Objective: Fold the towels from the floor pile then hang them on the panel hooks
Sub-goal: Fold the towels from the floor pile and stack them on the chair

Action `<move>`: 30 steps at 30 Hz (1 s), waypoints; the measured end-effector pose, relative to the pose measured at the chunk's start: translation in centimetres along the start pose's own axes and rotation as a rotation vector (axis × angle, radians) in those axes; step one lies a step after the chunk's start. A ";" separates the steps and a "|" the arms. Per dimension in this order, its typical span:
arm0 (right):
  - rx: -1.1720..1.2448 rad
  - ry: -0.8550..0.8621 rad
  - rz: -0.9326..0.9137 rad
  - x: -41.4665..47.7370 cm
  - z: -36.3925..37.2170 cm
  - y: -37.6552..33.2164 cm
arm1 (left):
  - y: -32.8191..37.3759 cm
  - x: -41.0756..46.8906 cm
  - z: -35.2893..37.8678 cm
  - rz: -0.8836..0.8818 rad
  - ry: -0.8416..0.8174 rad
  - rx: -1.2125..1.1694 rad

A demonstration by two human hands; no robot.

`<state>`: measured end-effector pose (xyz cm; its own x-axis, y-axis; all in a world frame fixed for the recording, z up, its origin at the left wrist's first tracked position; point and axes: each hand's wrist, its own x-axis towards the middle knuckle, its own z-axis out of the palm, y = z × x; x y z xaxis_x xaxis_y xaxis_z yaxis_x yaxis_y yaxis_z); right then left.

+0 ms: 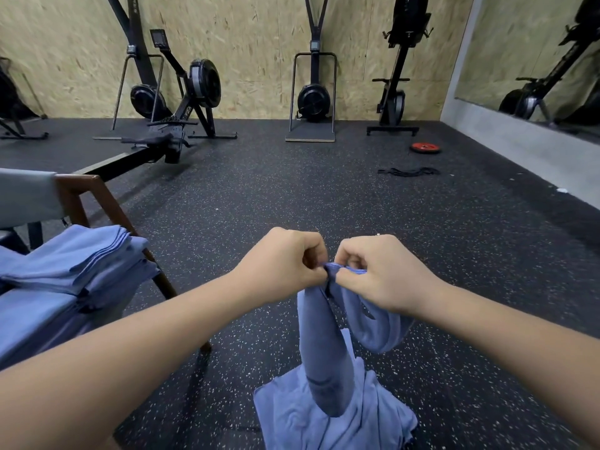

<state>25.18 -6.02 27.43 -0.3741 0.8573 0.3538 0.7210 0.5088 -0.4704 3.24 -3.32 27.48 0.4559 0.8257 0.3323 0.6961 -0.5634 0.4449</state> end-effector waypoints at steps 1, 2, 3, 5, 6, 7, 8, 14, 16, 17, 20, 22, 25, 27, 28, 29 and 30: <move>-0.012 0.005 -0.014 0.0 -0.1 -0.1 | -0.2 0.1 0.2 -0.024 -0.013 0.031; -0.020 0.008 -0.020 0.0 -0.2 -0.2 | -0.6 0.2 0.3 -0.050 -0.025 0.055; -0.023 0.012 -0.022 0.0 -0.3 -0.3 | -1.1 0.4 0.3 -0.077 -0.032 0.066; -0.014 0.018 -0.012 0.0 -0.6 -0.1 | -2.5 0.7 -0.1 -0.126 -0.028 0.078; -0.005 0.023 -0.005 0.1 -0.7 0.0 | -3.1 0.8 -0.3 -0.145 -0.022 0.085; 0.003 0.029 0.004 0.1 -0.8 0.2 | -3.8 0.9 -0.6 -0.159 -0.016 0.095; 0.008 0.037 0.017 0.2 -1.0 0.4 | -4.3 1.0 -0.9 -0.169 -0.010 0.109; 0.043 0.088 0.131 0.0 -2.3 2.2 | -6.9 0.8 -2.7 -0.250 0.020 0.138; 0.022 0.104 0.154 0.0 -2.5 3.0 | -7.3 0.6 -3.2 -0.289 0.045 0.114; 0.011 0.109 0.164 0.0 -2.5 3.4 | -7.5 0.5 -3.4 -0.297 0.058 0.112; -0.010 0.114 0.200 0.0 -2.5 4.3 | -7.8 0.2 -3.9 -0.286 0.040 0.133; -0.020 0.117 0.210 0.1 -2.7 4.6 | -8.1 0.1 -4.1 -0.261 -0.012 0.141; -0.038 0.130 0.233 0.1 -3.0 5.3 | -8.2 0.0 -4.4 -0.217 -0.022 0.081; -0.041 0.134 0.253 0.0 -3.1 5.8 | -8.0 -0.3 -4.5 -0.173 -0.038 0.013; -0.043 0.137 0.258 0.0 -3.1 5.9 | -7.9 -0.3 -4.4 -0.148 -0.061 0.000; -0.044 0.142 0.260 -0.1 -3.2 5.9 | -7.7 -0.4 -4.3 -0.122 -0.084 -0.003; -0.044 0.149 0.262 -0.1 -3.2 6.0 | -7.6 -0.5 -4.2 -0.097 -0.104 -0.002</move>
<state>31.36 -3.31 27.18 -0.0851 0.9362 0.3410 0.8072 0.2655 -0.5273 -4.59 0.48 27.43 0.4420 0.8745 0.1995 0.7384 -0.4810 0.4726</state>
